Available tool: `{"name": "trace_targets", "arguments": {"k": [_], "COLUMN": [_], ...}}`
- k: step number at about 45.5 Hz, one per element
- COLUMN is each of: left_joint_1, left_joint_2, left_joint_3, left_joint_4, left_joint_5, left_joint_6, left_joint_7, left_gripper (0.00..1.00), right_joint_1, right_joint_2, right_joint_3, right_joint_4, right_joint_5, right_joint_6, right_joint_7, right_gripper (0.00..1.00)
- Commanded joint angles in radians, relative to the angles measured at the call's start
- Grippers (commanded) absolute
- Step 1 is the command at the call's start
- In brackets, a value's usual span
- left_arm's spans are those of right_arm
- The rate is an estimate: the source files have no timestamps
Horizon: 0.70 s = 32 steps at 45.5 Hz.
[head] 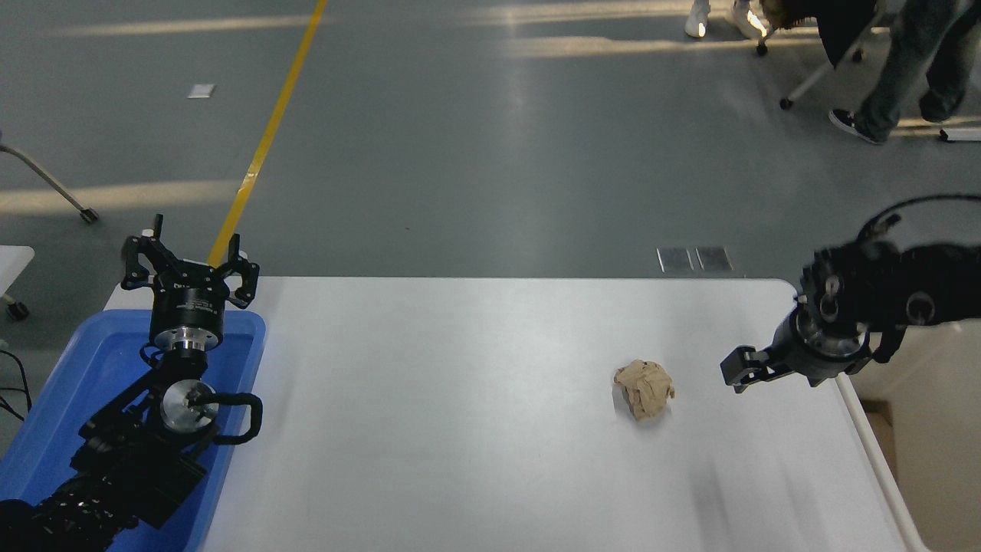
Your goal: Pick up paper ball place in dustbin
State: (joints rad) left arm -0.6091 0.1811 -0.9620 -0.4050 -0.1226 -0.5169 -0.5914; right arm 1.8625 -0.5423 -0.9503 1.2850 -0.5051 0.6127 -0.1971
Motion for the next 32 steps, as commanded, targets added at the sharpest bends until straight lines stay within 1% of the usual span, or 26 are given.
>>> {"name": "trace_targets", "arguments": {"k": [1,7,11,17,21,25,32], "left_joint_1": [-0.001,-0.001,-0.001,-0.001,-0.001,-0.001,-0.001], "left_joint_2": [0.0,0.0,0.0,0.0,0.0,0.0,0.0], "left_joint_3": [0.0,0.0,0.0,0.0,0.0,0.0,0.0], "left_joint_4": [0.0,0.0,0.0,0.0,0.0,0.0,0.0], "left_joint_5": [0.0,0.0,0.001,0.001,0.001,0.001,0.001], "left_joint_6": [0.0,0.0,0.0,0.0,0.0,0.0,0.0], "left_joint_7": [-0.001,-0.001,-0.001,-0.001,0.001,0.001,0.001], "left_gripper": [0.99,0.99,0.99,0.99,0.99,0.99,0.99], "right_joint_1": [0.325,0.435,0.455,0.434,0.416,0.405,0.354], "right_joint_2": [-0.085,-0.067,-0.039,0.036,0.074,0.088,0.11], "right_joint_3": [-0.031,-0.024,-0.012,0.027,0.031,0.031,0.031], "right_joint_4": [0.143,0.157,0.151,0.148,0.137,0.105,0.056], "right_joint_5": [0.007,0.02,0.068,0.152,0.188,0.209,0.209], "right_joint_6": [0.173,0.173,0.173,0.173,0.173,0.159,0.144], "right_joint_7": [0.001,0.002,0.002,0.001,0.001,0.001,0.001], "right_gripper": [1.0,1.0,1.0,1.0,1.0,1.0,1.0]}}
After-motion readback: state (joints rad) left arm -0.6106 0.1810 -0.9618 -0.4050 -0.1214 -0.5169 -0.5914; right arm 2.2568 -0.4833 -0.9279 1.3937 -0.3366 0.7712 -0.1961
